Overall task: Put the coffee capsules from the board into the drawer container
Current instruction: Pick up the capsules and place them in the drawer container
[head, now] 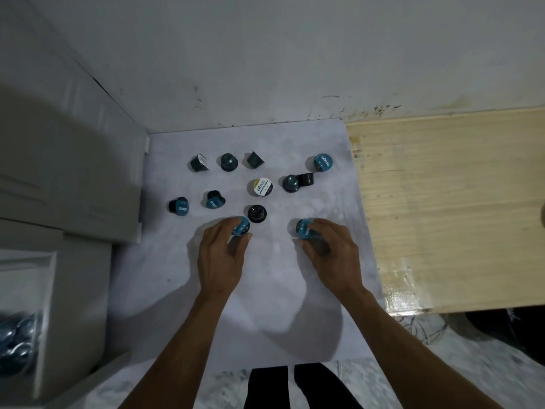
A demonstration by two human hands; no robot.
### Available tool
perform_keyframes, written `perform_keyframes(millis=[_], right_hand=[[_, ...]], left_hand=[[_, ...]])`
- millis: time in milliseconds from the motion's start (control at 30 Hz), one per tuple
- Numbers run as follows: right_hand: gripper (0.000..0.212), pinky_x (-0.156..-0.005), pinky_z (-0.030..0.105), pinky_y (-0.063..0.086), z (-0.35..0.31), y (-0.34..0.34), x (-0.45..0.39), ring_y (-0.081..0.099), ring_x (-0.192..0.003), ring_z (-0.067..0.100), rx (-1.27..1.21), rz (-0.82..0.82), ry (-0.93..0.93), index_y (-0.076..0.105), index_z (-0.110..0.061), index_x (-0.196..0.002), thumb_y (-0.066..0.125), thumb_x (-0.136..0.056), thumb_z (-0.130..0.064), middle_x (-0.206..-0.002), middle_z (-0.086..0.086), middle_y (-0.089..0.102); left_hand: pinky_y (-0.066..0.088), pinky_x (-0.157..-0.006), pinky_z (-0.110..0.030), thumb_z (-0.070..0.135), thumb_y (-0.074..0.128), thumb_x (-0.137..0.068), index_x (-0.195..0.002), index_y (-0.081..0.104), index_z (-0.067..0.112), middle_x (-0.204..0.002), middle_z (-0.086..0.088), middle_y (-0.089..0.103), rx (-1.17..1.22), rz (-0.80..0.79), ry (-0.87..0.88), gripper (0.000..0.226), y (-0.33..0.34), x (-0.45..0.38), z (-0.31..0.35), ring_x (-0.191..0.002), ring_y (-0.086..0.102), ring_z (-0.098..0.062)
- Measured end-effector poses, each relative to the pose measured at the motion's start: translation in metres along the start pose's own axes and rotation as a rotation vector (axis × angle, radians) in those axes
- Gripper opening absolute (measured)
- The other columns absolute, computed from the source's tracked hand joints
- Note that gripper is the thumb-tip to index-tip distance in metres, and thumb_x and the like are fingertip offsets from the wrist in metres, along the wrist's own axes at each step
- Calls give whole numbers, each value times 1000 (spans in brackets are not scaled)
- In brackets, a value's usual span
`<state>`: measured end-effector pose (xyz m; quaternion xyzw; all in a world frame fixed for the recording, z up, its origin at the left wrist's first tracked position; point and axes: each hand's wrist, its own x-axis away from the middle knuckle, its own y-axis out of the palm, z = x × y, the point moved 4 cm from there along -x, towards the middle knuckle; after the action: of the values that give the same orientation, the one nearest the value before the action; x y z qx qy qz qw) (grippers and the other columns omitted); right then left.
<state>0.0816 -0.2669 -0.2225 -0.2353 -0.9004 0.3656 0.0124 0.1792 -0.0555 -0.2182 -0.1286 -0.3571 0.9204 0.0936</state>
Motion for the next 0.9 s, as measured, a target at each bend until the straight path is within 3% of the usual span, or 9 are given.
perform_keyframes(millis=[233,367,467,567,667,733,900], right_hand=[[31,-83,21,48,-4,5,-7,62,-94,23,84,43,-67,72,-6,-105,80,-78,-18,-103,8,72],[29,-81,18,45,-7,6,-6,63,-91,22,95,39,-71,72,-7,-102,81,-79,-21,-99,7,73],[26,-81,17,44,-19,0,0,64,-87,24,65,59,-103,73,-6,-100,81,-78,-20,-96,8,73],[24,-74,26,52,-39,-9,10,65,-84,24,15,72,-147,73,-6,-98,81,-77,-16,-94,8,73],[23,-61,32,55,-69,-21,25,64,-78,23,-66,90,-182,73,-7,-95,82,-75,-12,-93,7,73],[23,-56,31,55,-92,-25,33,64,-74,21,-113,90,-186,73,-8,-94,83,-74,-10,-92,6,72],[23,-59,14,47,-176,-21,52,60,-68,16,-247,58,-234,73,-10,-93,77,-76,-25,-88,-1,69]], left_hand=[[57,-83,-47,12,78,-79,-106,68,-4,-103,-16,72,5,74,31,33,-4,6,0,-96,67,-30],[58,-84,-45,12,79,-78,-104,69,-3,-102,-15,71,86,94,-36,32,-12,15,-1,-94,68,-27],[58,-82,-34,16,78,-79,-105,70,1,-103,-7,71,158,109,-125,31,-26,29,4,-93,67,-22],[50,-69,-16,17,79,-79,-103,73,9,-99,2,69,178,138,-152,26,-47,45,17,-85,64,-16],[49,-67,-14,20,78,-79,-102,73,16,-96,13,66,184,180,-155,24,-83,65,33,-81,62,-9],[49,-66,-14,21,78,-79,-102,74,17,-97,20,63,187,203,-137,24,-111,76,42,-81,61,-7],[51,-69,-21,22,78,-80,-104,74,16,-102,3,70,198,239,-100,25,-196,97,41,-87,64,-10]])
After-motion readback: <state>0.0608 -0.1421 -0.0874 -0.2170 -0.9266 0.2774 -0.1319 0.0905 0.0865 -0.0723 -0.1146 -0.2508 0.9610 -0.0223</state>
